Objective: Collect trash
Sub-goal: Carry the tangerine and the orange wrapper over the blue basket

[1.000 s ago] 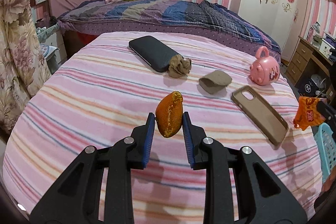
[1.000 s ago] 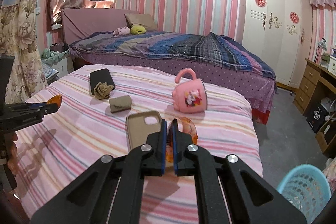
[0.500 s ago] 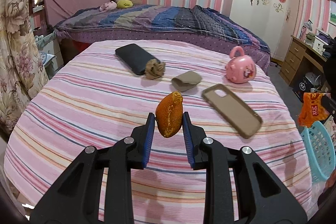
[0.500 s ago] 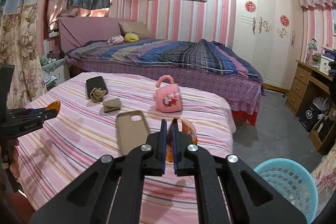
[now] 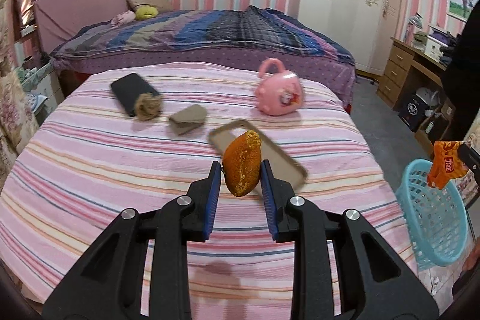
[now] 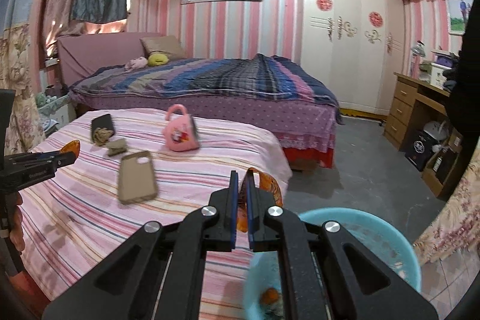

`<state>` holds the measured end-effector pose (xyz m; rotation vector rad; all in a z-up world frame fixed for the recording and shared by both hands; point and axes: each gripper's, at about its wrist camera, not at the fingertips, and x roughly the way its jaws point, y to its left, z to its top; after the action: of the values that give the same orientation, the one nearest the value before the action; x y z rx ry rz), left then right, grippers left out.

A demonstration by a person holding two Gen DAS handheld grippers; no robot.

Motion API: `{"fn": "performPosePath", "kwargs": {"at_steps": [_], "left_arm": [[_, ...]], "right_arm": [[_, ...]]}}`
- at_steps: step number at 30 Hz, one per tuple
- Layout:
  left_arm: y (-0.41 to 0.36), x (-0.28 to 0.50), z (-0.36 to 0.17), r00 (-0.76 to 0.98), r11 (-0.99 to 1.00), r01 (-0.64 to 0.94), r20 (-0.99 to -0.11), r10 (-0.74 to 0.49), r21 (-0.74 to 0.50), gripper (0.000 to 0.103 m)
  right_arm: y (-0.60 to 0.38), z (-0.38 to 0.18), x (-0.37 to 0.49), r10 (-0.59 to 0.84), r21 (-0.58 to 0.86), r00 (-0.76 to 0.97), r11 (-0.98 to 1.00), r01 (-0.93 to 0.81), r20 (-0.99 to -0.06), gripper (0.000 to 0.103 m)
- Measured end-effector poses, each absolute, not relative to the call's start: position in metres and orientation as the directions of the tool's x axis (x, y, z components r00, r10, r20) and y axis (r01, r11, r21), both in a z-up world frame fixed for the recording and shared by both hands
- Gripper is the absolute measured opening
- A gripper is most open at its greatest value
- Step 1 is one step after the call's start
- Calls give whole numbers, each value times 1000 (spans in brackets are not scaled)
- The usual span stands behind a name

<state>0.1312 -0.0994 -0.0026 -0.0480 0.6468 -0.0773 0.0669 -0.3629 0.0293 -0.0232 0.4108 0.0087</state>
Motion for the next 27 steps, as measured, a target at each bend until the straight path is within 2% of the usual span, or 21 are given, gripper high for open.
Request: {"fn": "performPosePath", "kwargs": {"at_steps": [18,27], "left_arm": [[-270,123,-23,734,952,301,-625,-266,-51,26],[-336,114,-23,693,915,400,-634,-344,-59,29]], "right_arm": [[-490,-12,66,-141,18,832,984,178,-537,5],[-525,-26,60,-157,35,813,976,213,-561,6]]}}
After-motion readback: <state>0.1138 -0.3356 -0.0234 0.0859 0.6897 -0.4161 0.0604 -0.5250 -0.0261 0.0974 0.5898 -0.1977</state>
